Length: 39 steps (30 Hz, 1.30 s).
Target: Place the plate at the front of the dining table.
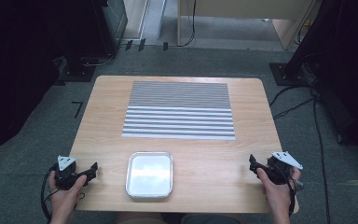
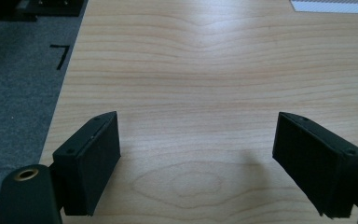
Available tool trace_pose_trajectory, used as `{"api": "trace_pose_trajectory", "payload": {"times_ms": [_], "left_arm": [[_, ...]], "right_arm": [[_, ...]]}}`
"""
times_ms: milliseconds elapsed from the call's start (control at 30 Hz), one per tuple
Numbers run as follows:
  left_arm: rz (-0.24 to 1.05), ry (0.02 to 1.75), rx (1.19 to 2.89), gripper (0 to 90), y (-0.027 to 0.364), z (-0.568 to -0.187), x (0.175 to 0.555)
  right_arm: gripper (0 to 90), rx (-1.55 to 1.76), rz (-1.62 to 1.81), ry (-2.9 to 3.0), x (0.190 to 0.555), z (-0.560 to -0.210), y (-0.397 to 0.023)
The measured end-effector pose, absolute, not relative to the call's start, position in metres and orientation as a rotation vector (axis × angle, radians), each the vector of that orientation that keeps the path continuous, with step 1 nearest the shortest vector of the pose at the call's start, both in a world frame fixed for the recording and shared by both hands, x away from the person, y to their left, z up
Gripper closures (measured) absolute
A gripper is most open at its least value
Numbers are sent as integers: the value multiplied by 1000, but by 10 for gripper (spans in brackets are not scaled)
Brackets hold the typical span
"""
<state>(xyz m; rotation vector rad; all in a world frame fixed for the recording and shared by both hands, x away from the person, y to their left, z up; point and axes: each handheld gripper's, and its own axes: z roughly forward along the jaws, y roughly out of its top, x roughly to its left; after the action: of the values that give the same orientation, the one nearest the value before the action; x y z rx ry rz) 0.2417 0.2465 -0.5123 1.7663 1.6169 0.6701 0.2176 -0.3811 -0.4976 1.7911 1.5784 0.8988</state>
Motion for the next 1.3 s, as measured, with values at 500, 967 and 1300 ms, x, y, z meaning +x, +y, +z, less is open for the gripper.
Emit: {"api": "trace_pose_trajectory", "payload": {"times_ms": [500, 967, 1300], "left_arm": [[670, 1573, 1769, 151, 232, -508, 239], [628, 1548, 1757, 151, 217, -505, 237], [599, 1520, 1774, 151, 207, -503, 235]], "right_arm": [[145, 1773, 959, 1593, 216, -488, -362], [145, 1738, 981, 1629, 216, -484, -341], [145, 1710, 1008, 1657, 215, -482, -326]]}}
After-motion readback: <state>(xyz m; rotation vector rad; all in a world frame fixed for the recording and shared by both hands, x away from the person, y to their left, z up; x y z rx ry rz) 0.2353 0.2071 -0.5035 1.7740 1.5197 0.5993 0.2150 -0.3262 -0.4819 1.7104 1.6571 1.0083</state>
